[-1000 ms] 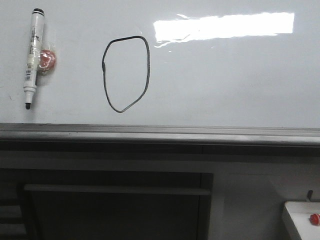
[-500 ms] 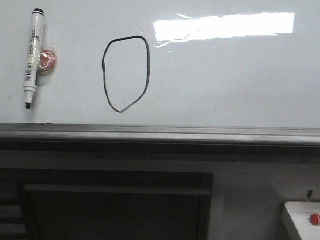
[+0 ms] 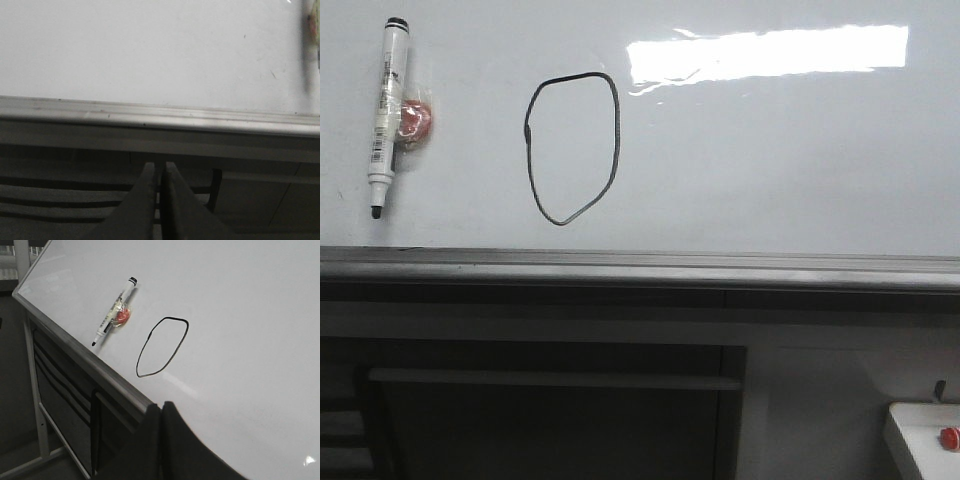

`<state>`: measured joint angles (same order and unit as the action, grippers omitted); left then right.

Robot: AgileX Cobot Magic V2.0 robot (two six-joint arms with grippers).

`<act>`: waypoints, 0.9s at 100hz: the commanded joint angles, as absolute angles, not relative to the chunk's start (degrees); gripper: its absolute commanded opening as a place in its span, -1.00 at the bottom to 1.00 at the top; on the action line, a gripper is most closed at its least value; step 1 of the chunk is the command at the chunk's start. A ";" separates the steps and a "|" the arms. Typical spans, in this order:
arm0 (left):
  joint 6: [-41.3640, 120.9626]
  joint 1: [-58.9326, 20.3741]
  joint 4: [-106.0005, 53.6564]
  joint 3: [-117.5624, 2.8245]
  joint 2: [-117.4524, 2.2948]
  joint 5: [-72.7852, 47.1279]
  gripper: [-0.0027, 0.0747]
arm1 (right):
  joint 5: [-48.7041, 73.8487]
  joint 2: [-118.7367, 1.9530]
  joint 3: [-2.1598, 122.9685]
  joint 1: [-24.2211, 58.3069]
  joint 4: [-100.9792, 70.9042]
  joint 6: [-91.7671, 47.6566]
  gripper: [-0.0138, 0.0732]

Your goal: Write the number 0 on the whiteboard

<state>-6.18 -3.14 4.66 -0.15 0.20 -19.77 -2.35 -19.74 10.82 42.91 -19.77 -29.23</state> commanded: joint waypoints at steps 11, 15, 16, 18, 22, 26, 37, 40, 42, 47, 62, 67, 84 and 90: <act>-3.16 -3.00 2.08 0.66 1.74 -15.36 -0.98 | -7.03 -20.00 12.25 42.62 -19.65 -29.37 -0.81; -3.16 -3.00 1.91 0.66 1.74 -15.36 -0.98 | -7.03 -20.00 12.25 42.62 -19.65 -29.37 -0.81; -3.16 -3.00 1.91 0.66 1.74 -15.36 -0.98 | -7.03 -20.00 12.25 42.62 -19.65 -29.37 -0.81; -3.16 -3.00 1.91 0.66 1.74 -15.36 -0.98 | -7.03 -20.00 12.25 42.62 -19.65 -29.37 -0.81; -3.16 -3.00 1.82 0.66 1.74 -15.36 -0.98 | -7.03 -20.00 12.25 42.62 -19.65 -29.37 -0.81; -3.16 -3.00 1.82 0.66 1.74 -15.36 -0.98 | -7.03 -20.00 12.25 42.62 -19.65 -29.37 -0.81; -3.16 -3.00 1.43 0.66 1.74 -15.46 -0.98 | -7.03 -20.00 12.25 42.62 -19.65 -29.37 -0.81; -3.16 -3.00 0.96 0.66 1.74 -15.47 -0.98 | -7.03 -20.00 12.25 42.62 -19.65 -29.37 -0.81; -3.16 -3.00 0.98 0.66 1.74 -15.47 -0.98 | -7.03 -20.00 12.25 42.62 -19.65 -29.37 -0.81; -3.16 -3.00 0.98 0.66 1.74 -15.47 -0.98 | -7.03 -20.00 12.25 42.62 -19.65 -29.37 -0.81; -3.16 -3.00 0.98 0.66 1.74 -15.47 -0.98 | -7.03 -20.00 12.25 42.62 -19.65 -29.37 -0.81; -3.16 -3.00 0.98 0.66 1.74 -15.47 -0.98 | -7.03 -20.00 12.25 42.62 -19.65 -29.37 -0.81; -3.16 -3.00 0.98 0.66 1.74 -15.47 -0.98 | -7.03 -20.00 12.25 42.62 -19.65 -29.37 -0.81; -3.16 -3.00 0.98 0.66 1.74 -15.47 -0.98 | -7.03 -20.00 12.25 42.62 -19.65 -29.37 -0.81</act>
